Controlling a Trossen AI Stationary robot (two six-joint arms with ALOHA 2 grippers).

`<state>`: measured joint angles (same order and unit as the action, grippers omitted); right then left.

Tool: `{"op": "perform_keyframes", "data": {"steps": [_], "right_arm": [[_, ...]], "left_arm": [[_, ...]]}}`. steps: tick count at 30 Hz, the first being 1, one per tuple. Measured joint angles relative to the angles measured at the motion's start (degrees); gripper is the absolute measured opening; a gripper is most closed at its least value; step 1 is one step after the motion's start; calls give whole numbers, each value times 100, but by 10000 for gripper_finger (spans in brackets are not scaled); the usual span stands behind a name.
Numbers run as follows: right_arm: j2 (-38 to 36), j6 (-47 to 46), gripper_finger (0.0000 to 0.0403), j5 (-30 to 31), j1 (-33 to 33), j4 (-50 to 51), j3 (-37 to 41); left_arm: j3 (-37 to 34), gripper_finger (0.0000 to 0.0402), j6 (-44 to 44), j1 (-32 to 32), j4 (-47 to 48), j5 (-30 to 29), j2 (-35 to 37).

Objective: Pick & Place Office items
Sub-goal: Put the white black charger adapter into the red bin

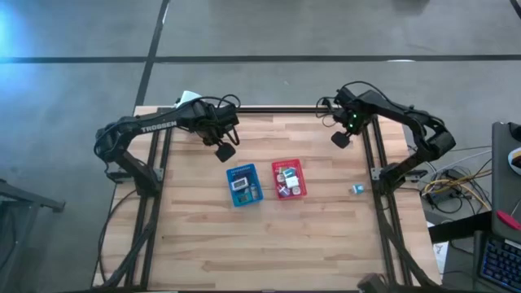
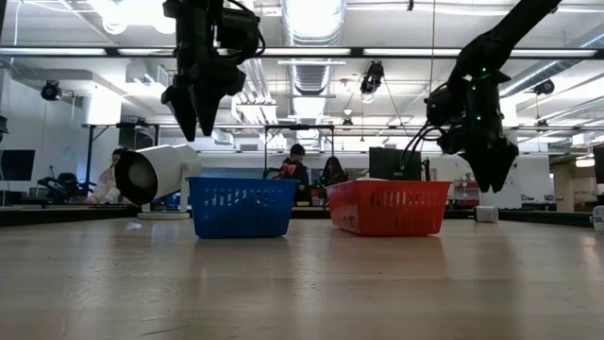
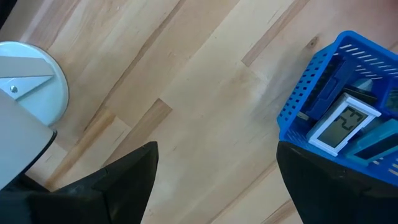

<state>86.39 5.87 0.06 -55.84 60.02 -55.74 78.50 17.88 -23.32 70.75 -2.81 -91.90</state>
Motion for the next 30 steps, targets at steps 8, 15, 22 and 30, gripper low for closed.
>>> {"op": "perform_keyframes", "data": {"steps": [8,15,22,30], "right_arm": [[0,-15,325,-9,-26,-542,70],[0,-30,325,-9,-249,-776,19],[8,-53,325,-12,-400,-846,110],[7,-96,324,-14,-395,-896,165]], "left_arm": [[0,332,52,-1,1,46,0],[0,332,144,-1,1,70,0],[0,332,167,1,1,90,0],[0,332,167,-1,1,90,0]]}}
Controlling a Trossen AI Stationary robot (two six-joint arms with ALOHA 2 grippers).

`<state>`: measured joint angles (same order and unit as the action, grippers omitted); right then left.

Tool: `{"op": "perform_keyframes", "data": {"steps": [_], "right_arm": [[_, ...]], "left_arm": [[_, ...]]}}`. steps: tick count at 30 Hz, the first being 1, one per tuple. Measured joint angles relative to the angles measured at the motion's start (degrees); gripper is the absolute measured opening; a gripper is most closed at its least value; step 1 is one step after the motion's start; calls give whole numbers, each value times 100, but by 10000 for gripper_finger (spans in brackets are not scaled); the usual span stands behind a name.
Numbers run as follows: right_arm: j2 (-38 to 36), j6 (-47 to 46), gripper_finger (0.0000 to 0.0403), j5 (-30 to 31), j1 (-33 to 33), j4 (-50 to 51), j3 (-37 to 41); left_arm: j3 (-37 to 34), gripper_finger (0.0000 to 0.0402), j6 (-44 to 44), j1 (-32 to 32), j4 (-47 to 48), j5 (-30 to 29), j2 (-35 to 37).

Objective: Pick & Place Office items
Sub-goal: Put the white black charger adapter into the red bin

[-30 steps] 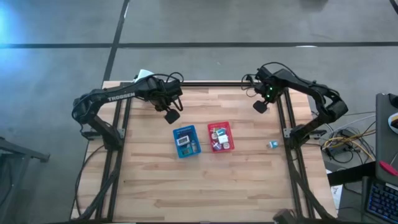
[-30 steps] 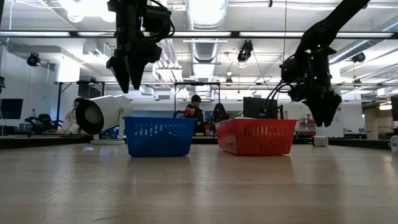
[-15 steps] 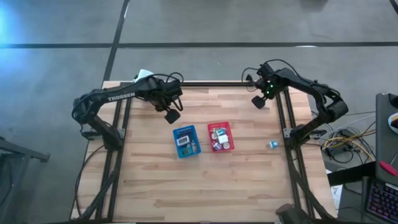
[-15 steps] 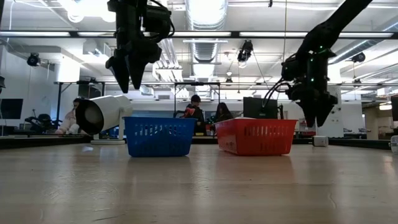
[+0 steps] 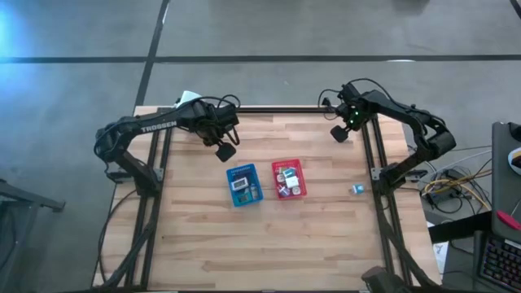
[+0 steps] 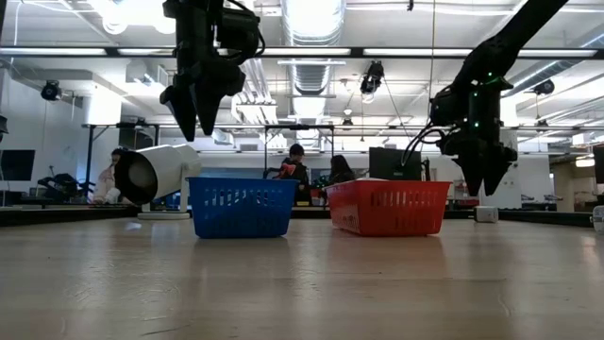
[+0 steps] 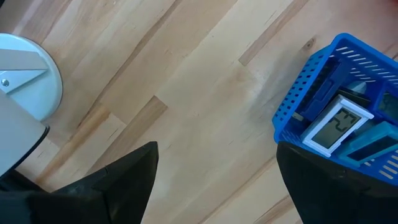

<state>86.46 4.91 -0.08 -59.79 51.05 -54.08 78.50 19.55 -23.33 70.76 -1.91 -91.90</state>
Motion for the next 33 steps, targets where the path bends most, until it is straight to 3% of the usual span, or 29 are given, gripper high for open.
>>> {"op": "perform_keyframes", "data": {"steps": [14,25,33], "right_arm": [[543,-113,324,-39,159,88,0],[568,-152,323,-38,181,59,0],[632,-52,253,47,181,47,0]], "left_arm": [[0,332,0,1,2,-1,0],[0,332,2,2,10,-2,0],[0,332,24,1,47,-1,0]]}}
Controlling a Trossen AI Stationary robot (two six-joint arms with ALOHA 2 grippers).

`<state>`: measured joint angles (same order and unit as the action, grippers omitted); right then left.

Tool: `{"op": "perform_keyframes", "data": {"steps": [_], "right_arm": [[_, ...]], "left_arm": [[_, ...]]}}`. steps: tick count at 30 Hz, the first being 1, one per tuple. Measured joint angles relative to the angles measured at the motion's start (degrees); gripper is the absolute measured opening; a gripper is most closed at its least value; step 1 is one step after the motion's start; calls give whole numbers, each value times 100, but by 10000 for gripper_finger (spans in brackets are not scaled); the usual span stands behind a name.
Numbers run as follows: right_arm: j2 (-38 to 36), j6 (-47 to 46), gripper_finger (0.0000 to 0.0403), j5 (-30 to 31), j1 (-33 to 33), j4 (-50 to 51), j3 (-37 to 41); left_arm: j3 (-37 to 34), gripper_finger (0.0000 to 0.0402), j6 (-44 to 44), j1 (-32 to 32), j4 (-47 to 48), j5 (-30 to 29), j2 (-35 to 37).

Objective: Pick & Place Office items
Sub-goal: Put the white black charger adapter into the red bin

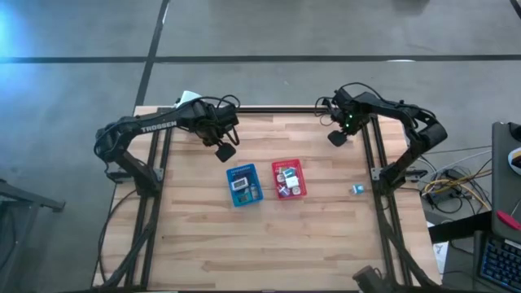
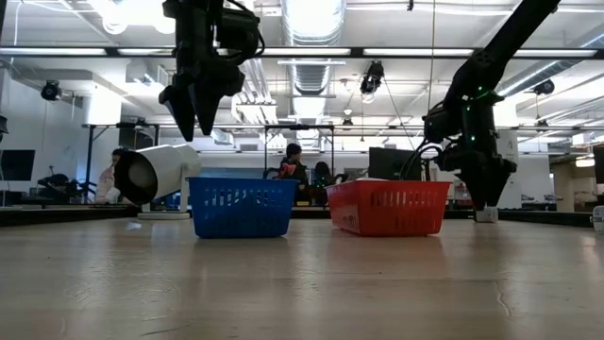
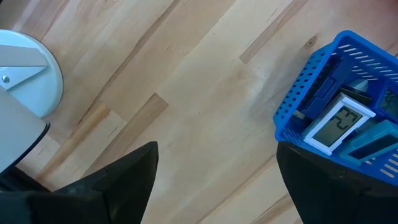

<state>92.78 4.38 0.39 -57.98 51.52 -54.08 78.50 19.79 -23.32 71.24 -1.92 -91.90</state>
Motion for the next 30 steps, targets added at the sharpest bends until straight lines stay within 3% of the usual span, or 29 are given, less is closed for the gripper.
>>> {"op": "perform_keyframes", "data": {"steps": [14,30], "right_arm": [[8,246,120,135,-4,-93,61],[-208,162,74,99,7,-138,-206]], "left_arm": [[0,332,34,1,20,40,0],[0,332,105,1,20,42,0]]}}
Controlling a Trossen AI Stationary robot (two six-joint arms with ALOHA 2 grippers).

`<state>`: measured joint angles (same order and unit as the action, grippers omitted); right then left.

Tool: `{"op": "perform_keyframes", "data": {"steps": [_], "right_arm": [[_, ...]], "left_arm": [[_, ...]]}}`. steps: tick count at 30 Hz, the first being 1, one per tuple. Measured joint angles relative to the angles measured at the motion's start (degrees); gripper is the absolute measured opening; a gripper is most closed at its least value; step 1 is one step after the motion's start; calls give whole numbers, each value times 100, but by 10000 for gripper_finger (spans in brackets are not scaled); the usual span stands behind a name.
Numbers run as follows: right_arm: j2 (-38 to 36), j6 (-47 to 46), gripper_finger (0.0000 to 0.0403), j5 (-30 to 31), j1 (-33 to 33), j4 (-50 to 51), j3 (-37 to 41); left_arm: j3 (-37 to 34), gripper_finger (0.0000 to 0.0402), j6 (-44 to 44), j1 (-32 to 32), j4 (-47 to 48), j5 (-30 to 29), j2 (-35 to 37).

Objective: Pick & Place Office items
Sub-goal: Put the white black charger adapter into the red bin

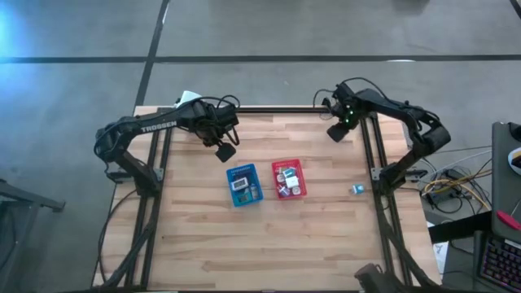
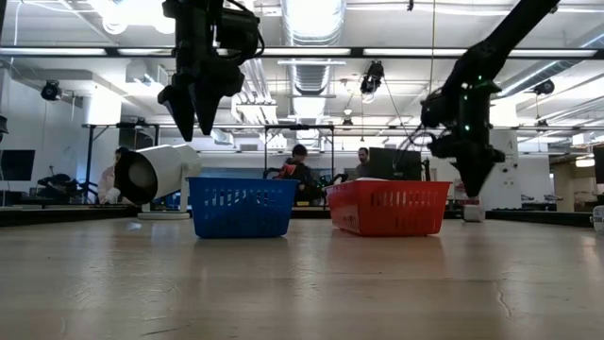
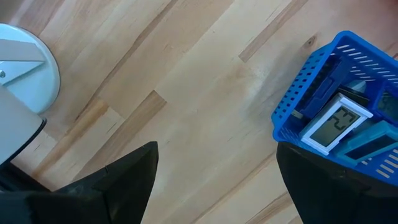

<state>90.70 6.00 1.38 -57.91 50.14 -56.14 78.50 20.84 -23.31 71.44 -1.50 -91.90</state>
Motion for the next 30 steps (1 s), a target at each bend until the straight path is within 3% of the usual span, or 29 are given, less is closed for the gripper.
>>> {"op": "perform_keyframes", "data": {"steps": [6,15,21,30], "right_arm": [[-299,16,13,-205,26,44,-416],[-316,3,15,-911,26,58,-561],[-15,-189,58,-1365,28,74,-381],[46,-284,173,-1547,39,42,-443]], "left_arm": [[0,332,5,-1,0,19,0],[0,332,22,-2,0,19,0],[0,332,21,-1,0,19,0],[0,332,20,-1,0,19,0]]}}
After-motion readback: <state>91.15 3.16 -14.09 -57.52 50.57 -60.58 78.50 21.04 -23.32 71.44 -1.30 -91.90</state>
